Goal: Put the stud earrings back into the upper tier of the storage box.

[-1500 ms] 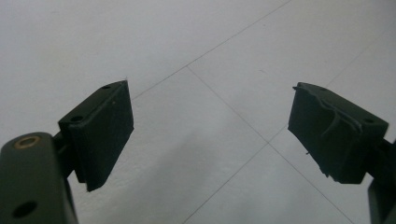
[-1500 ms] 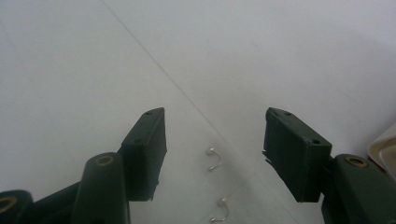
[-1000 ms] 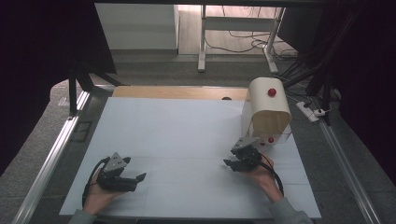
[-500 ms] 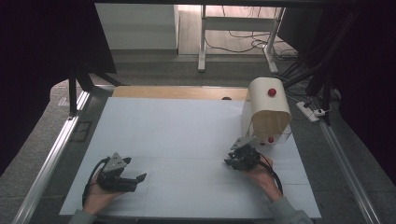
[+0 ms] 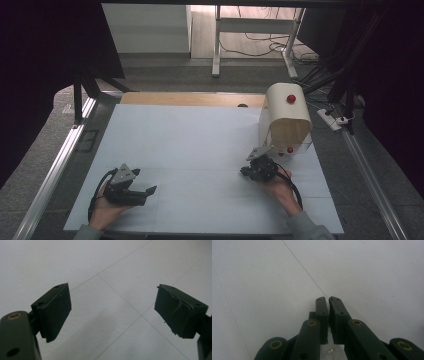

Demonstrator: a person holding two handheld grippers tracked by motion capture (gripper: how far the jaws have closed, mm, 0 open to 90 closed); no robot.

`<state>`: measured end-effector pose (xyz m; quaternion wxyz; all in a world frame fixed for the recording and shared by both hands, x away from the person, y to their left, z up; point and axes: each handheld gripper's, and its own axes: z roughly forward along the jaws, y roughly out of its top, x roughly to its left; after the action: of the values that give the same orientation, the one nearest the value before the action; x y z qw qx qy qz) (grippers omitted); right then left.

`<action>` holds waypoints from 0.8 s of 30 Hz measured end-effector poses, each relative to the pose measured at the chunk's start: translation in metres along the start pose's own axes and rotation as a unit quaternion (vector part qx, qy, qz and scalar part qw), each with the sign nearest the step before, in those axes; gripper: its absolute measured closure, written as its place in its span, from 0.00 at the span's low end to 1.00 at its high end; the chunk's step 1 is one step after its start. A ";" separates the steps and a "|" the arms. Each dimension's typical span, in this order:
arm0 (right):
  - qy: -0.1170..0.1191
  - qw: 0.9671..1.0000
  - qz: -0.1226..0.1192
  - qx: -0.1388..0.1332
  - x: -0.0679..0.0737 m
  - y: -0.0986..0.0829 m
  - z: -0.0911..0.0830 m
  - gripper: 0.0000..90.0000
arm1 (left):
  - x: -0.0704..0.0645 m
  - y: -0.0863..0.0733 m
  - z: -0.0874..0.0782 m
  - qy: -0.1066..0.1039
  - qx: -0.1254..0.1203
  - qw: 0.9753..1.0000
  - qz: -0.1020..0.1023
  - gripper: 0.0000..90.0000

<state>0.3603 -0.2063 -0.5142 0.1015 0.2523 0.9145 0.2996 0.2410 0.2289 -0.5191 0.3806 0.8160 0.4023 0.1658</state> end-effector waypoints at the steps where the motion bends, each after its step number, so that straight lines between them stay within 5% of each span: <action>1: 0.000 1.000 0.001 0.000 0.000 0.000 0.000 0.94 | 0.000 0.000 0.000 0.000 0.000 1.000 0.000 0.15; 10: 0.003 1.000 0.007 -0.008 0.000 0.000 -0.001 0.95 | 0.000 0.000 0.000 0.000 -0.001 1.000 0.000 0.15; 20: 0.010 0.999 0.010 -0.052 0.005 0.005 -0.014 0.95 | 0.001 -0.001 -0.002 0.003 -0.002 1.000 -0.001 0.15; 24: 0.010 0.997 -0.007 -0.080 0.014 0.016 -0.029 0.95 | 0.001 -0.001 -0.002 0.003 -0.002 1.000 -0.001 0.15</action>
<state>0.3448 -0.2019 -0.4817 0.1145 0.2336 0.8904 0.3736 0.2402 0.2311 -0.5189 0.3808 0.8144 0.4041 0.1688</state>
